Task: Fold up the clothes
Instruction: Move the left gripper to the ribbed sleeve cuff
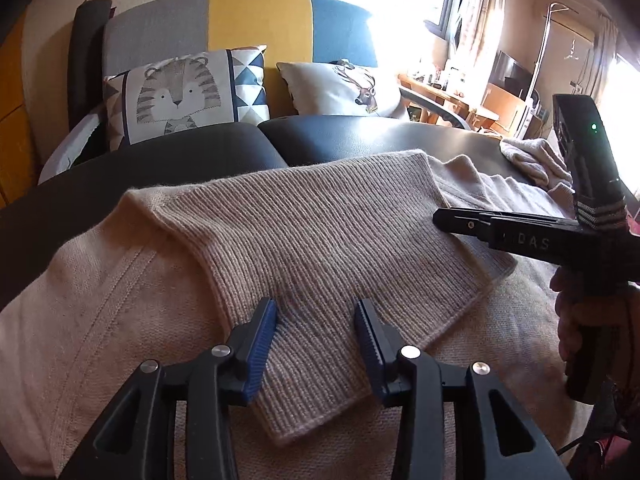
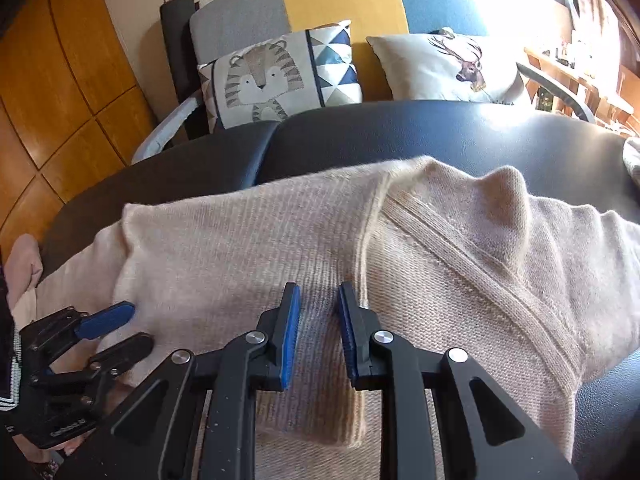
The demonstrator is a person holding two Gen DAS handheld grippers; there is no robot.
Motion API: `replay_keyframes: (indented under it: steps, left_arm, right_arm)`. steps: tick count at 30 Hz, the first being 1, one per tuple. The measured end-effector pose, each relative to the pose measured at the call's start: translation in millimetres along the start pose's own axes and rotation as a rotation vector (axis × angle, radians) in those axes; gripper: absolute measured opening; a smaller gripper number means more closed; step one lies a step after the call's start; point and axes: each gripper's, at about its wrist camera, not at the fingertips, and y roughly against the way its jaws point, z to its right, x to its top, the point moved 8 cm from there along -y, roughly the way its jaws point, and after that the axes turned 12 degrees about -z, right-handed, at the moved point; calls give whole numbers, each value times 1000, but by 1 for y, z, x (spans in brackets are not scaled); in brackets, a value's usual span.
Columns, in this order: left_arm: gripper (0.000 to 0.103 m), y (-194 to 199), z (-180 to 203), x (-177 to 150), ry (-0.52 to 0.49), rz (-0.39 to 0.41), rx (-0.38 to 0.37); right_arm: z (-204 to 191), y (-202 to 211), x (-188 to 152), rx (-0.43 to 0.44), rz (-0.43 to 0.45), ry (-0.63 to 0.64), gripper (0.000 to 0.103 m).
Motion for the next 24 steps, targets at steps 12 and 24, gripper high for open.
replay_keyframes:
  steps: [12,24]
  left_arm:
    - [42,3,-3,0,13,8,-28]
    - [43,17,-21,-21,77,11,-38]
  right_arm:
    - [-25,-21,-36,-11,-39,102,22]
    - [-51,-14,-30,-16,-33,109,22]
